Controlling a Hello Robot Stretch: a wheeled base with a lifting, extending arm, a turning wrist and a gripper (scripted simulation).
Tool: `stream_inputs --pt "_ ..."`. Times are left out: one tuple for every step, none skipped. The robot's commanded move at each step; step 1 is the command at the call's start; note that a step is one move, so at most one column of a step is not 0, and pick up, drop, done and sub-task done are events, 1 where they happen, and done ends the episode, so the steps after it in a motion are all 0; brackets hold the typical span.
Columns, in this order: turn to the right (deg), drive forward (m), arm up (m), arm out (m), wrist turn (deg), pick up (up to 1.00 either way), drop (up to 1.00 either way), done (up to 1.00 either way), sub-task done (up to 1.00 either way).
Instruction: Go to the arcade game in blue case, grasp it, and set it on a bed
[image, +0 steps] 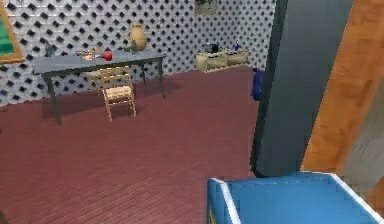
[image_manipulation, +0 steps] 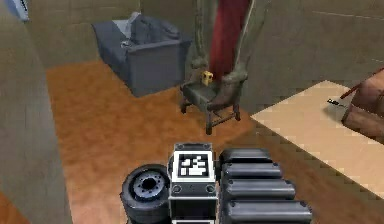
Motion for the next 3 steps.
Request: stream_inputs --pt "-30.0 0.0 0.0 0.0 0.0 0.0 0.0 0.0 0.0" --pt "0.0 1.0 0.0 0.0 0.0 0.0 0.0 0.0 0.0" --pt "0.0 0.2 0.0 0.0 0.0 0.0 0.0 0.0 0.0"
